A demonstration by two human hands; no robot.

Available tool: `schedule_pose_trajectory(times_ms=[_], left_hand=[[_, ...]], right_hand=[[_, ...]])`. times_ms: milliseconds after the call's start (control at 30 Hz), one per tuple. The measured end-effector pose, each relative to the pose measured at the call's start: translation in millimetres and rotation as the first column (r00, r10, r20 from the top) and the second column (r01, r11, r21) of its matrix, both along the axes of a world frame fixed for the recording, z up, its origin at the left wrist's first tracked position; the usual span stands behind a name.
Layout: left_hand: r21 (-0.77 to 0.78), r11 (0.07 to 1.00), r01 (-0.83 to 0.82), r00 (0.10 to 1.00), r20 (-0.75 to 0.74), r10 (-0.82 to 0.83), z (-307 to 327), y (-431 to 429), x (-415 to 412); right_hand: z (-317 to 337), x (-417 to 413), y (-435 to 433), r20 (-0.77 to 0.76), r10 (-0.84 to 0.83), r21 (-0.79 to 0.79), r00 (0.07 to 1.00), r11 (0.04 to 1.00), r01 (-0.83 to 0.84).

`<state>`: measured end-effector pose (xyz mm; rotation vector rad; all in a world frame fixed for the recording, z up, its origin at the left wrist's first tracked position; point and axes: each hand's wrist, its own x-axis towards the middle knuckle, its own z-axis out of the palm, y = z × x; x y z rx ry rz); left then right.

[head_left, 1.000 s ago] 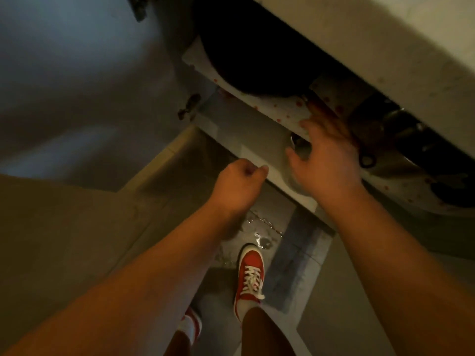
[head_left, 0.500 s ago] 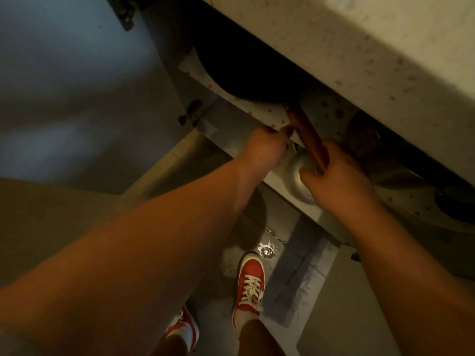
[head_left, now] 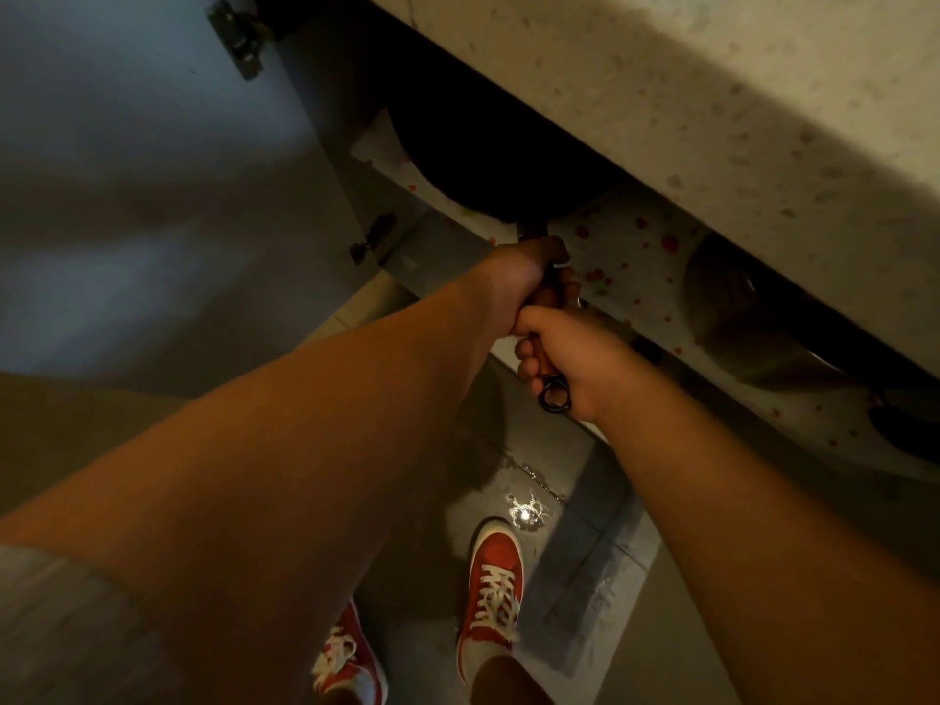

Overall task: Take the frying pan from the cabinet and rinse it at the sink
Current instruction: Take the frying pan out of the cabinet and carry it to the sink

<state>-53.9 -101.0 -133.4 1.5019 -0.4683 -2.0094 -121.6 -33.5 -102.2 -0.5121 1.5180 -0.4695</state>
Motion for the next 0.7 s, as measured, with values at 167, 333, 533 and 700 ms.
schedule_pose_trajectory(times_ms=[167,333,533,700], left_hand=[[-0.03,0.998,0.051,0.99,0.136,-0.046,-5,13,3],[-0.04,0.994,0.1,0.971,0.221,-0.088,3,51,18],[0.017,0.979,0.205,0.933,0.298,-0.2,40,122,48],[0.101,0.964,0.246,0.923,0.278,-0.265,82,191,80]], right_hand=[[-7,10,17,0.009,-0.039,-0.016,0.999,0.999,0.039],[-5,26,58,0.014,-0.051,-0.026,0.999,0.998,0.051],[27,54,126,-0.061,0.015,0.051,0.998,0.999,-0.011],[71,85,197,-0.063,-0.01,0.117,0.998,0.993,0.017]])
